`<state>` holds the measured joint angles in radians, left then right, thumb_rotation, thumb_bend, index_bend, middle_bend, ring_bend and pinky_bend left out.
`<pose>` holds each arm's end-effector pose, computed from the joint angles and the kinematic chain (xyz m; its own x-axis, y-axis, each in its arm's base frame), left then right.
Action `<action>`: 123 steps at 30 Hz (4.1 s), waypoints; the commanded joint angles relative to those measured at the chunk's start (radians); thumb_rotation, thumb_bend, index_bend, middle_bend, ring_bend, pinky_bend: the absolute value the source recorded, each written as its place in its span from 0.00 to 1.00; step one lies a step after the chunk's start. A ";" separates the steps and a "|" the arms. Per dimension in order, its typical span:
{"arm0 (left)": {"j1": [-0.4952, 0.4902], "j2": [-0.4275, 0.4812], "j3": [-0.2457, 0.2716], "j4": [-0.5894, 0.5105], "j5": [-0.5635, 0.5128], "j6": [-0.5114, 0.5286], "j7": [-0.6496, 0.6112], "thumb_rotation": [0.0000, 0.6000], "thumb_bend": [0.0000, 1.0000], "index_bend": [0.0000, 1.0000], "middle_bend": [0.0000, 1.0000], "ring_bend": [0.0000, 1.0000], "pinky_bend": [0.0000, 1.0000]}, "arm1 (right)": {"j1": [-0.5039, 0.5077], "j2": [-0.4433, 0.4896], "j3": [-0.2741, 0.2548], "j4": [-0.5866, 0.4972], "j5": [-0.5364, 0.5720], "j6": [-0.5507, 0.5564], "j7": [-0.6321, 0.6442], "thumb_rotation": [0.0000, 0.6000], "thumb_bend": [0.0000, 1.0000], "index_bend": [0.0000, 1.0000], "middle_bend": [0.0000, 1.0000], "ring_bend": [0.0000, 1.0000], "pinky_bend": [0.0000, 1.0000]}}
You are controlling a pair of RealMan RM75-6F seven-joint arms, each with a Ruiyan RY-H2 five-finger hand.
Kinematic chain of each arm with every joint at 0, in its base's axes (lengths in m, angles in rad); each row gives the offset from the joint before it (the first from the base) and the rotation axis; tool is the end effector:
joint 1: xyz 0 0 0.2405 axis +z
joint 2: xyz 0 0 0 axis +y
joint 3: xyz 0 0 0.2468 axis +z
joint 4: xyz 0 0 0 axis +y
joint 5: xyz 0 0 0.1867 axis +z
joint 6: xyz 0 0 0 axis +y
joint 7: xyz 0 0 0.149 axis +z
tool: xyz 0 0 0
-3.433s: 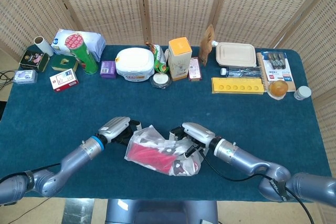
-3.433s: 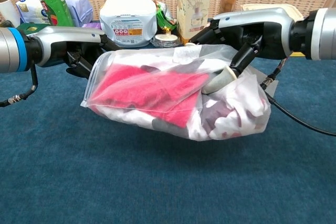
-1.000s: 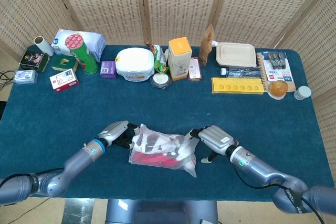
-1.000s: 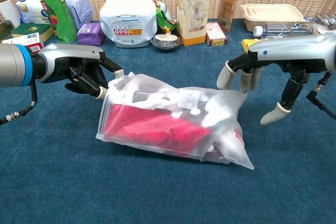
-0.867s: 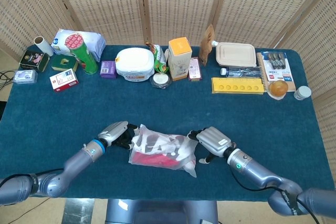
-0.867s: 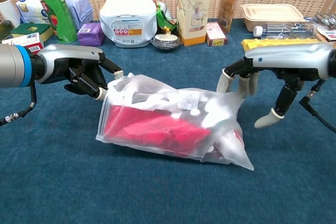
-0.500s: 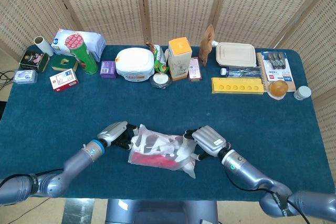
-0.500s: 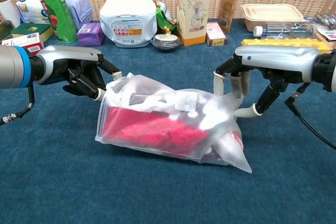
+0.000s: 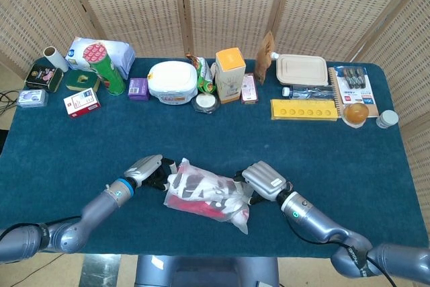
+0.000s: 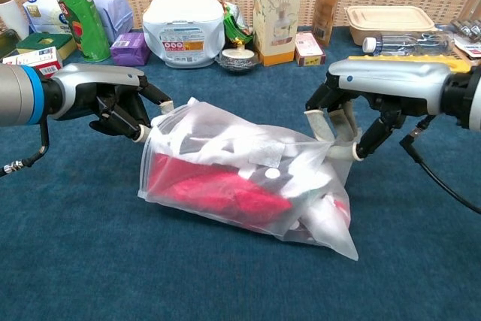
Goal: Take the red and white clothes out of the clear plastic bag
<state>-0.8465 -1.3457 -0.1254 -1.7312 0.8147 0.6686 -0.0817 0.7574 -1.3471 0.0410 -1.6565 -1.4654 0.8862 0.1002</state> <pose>-0.1338 0.3103 0.0073 -0.0257 0.7000 0.7137 0.9938 -0.0596 0.0943 -0.1242 -0.2911 0.0235 0.3628 -0.4603 0.8102 -0.8267 -0.5603 0.0519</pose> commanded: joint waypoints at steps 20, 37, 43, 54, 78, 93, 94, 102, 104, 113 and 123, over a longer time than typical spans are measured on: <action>0.048 0.048 -0.018 0.001 0.040 0.024 -0.043 1.00 0.47 0.68 0.99 0.96 0.94 | -0.015 0.042 0.010 0.076 -0.017 0.014 0.043 1.00 0.45 0.73 0.61 0.70 0.54; 0.108 0.167 -0.055 -0.062 0.113 0.052 -0.115 1.00 0.47 0.67 0.99 0.96 0.94 | -0.034 0.070 0.012 0.124 0.048 -0.007 -0.059 1.00 0.45 0.73 0.62 0.71 0.54; 0.145 0.229 -0.062 -0.086 0.145 0.071 -0.148 1.00 0.47 0.67 0.99 0.96 0.94 | -0.047 0.094 0.008 0.142 0.066 -0.014 -0.061 1.00 0.45 0.73 0.62 0.71 0.54; 0.227 0.343 -0.072 -0.120 0.203 0.125 -0.224 1.00 0.47 0.67 0.99 0.96 0.94 | -0.074 0.119 -0.004 0.183 0.064 -0.013 -0.032 1.00 0.45 0.73 0.62 0.71 0.54; 0.316 0.414 -0.028 -0.098 0.357 0.203 -0.202 1.00 0.14 0.02 0.14 0.02 0.21 | -0.118 0.191 0.018 0.142 0.002 0.074 0.118 1.00 0.18 0.12 0.20 0.32 0.31; 0.567 0.402 0.043 -0.078 0.472 0.636 -0.072 1.00 0.18 0.06 0.14 0.02 0.21 | -0.252 0.143 0.045 0.299 -0.034 0.337 0.311 1.00 0.22 0.29 0.34 0.39 0.36; 0.588 0.395 0.052 -0.066 0.474 0.659 -0.073 1.00 0.18 0.07 0.14 0.02 0.21 | -0.266 0.139 0.041 0.320 -0.033 0.354 0.305 1.00 0.23 0.31 0.35 0.40 0.36; 0.701 0.317 0.093 0.029 0.520 0.807 -0.042 1.00 0.19 0.15 0.14 0.02 0.22 | -0.358 0.110 0.015 0.422 -0.028 0.440 0.300 1.00 0.26 0.38 0.39 0.42 0.36; 0.727 0.290 0.101 0.059 0.533 0.851 -0.002 1.00 0.19 0.15 0.14 0.02 0.22 | -0.383 0.107 0.009 0.435 -0.013 0.446 0.300 1.00 0.26 0.39 0.39 0.42 0.36; 0.811 0.214 0.139 0.096 0.563 0.924 0.077 1.00 0.19 0.17 0.14 0.02 0.21 | -0.482 0.116 -0.003 0.465 0.030 0.485 0.315 1.00 0.28 0.39 0.39 0.42 0.36; 0.859 0.214 0.141 0.058 0.605 0.987 0.139 1.00 0.19 0.17 0.14 0.02 0.21 | -0.586 0.129 -0.001 0.500 0.048 0.567 0.347 1.00 0.28 0.39 0.39 0.42 0.34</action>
<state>0.0115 -1.1333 0.0168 -1.6706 1.4172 1.6534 0.0551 0.1747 -1.2189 0.0382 -1.1595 -1.4174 1.4505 0.4440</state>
